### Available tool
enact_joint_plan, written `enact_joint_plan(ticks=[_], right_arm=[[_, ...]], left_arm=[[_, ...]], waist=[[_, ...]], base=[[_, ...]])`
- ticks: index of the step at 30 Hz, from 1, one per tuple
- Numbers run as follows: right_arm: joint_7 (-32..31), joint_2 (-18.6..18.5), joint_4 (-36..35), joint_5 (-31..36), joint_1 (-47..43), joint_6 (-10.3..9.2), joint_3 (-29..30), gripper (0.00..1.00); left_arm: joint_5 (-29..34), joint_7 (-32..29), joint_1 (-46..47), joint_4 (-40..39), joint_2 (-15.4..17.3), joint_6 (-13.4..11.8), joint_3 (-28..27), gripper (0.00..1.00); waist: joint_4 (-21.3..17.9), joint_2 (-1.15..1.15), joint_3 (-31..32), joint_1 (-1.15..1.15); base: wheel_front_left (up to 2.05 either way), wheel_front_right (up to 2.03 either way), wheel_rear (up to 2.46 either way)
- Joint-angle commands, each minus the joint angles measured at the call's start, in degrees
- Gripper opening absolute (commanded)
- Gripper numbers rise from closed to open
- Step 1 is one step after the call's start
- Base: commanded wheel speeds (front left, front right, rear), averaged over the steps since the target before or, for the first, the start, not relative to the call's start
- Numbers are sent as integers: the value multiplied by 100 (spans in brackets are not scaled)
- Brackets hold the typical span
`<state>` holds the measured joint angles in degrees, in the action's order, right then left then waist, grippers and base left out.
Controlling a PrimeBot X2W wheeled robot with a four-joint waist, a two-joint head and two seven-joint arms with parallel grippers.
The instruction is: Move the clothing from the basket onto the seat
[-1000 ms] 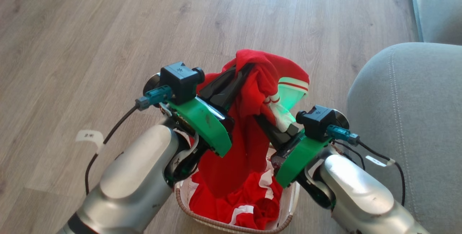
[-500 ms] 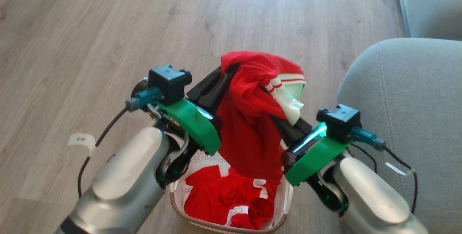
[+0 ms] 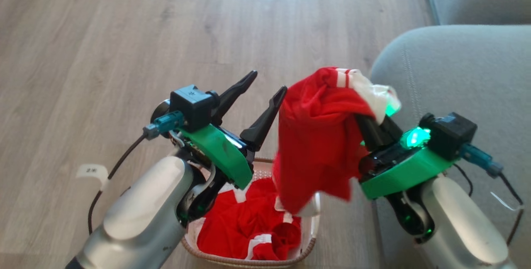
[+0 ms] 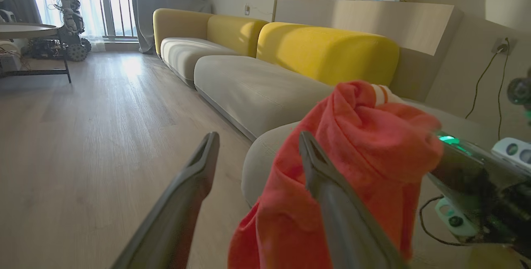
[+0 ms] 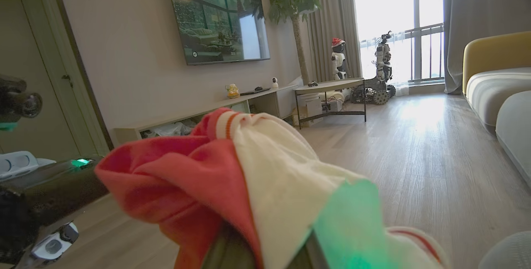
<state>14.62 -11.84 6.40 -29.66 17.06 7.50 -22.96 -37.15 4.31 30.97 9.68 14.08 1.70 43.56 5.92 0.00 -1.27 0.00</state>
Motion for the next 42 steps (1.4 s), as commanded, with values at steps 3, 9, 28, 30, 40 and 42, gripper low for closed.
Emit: enact_joint_plan(ticks=[3,9,28,30,40,42], right_arm=[[38,-95,-379,72,67,-1,92,0],[38,-222,-644,103,-25,-1,370,0],[38,-220,-1435,73,-249,-1,1013,0],[38,-213,-1523,94,-275,-1,1073,0],[38,-111,-1843,174,-444,-1,1283,0],[38,-83,-1883,181,-464,-1,1284,0]], left_arm=[[14,92,137,-284,189,12,-220,100],[71,170,90,-394,288,15,-196,100],[228,249,103,-430,488,-40,-129,100],[234,243,103,-449,501,-47,-118,100],[287,227,117,-509,591,-75,-71,100],[292,225,104,-521,614,-91,-68,100]], waist=[[-371,0,-113,0],[-899,0,-213,0],[-2279,0,-555,0],[-2405,0,-582,0],[-2923,0,-666,0],[-3018,0,-678,0]], base=[[0,0,0],[0,0,0],[0,0,0],[0,0,0],[0,0,0],[0,0,0]])
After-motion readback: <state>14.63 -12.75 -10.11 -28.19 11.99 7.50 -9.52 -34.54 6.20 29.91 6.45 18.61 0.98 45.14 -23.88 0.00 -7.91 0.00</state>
